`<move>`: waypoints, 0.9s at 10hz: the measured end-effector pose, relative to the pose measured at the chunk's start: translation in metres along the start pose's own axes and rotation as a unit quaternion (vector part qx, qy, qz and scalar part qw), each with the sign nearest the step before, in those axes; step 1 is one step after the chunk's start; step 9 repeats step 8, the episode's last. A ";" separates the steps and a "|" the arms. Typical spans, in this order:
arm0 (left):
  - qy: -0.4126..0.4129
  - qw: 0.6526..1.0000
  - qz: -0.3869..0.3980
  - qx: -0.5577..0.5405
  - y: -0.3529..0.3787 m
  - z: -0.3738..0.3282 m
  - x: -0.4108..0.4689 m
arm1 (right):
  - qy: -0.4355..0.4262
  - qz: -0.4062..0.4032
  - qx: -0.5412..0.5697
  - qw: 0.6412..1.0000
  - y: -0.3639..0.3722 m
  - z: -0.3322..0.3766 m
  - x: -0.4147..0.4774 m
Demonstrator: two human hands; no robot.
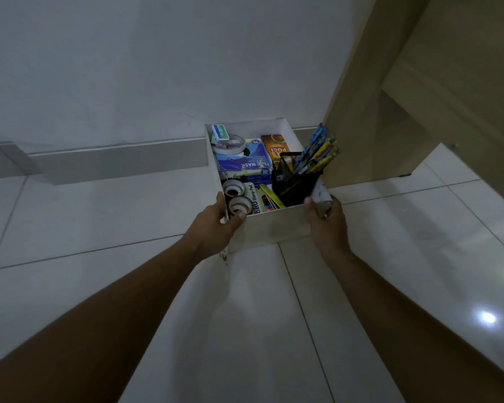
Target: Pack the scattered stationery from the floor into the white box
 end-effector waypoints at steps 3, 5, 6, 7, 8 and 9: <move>-0.006 0.997 -0.074 0.025 -0.001 0.004 -0.049 | 0.074 -0.092 0.004 0.993 0.013 0.017 -0.053; -0.009 0.992 -0.098 0.085 -0.021 0.049 -0.093 | 0.008 0.123 -0.091 0.988 0.057 0.039 -0.120; 0.028 0.980 -0.126 0.151 -0.050 0.055 -0.101 | -0.110 0.182 -0.160 0.964 0.077 0.074 -0.126; 0.076 0.952 -0.196 0.222 -0.102 0.043 -0.111 | -0.175 0.213 -0.240 0.931 0.091 0.108 -0.124; 0.081 0.921 -0.244 0.293 -0.154 0.021 -0.122 | -0.250 0.194 -0.336 0.887 0.098 0.150 -0.120; 0.081 0.921 -0.244 0.293 -0.154 0.021 -0.122 | -0.250 0.194 -0.336 0.887 0.098 0.150 -0.120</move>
Point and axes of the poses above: each hand's wrist, its own x-axis towards the middle knuckle, its own y-axis out of the palm, z = x × y, the point moved 2 cm from there along x, towards the middle knuckle, and after that the axes turned 9 degrees about -y, right-handed, at the moved point
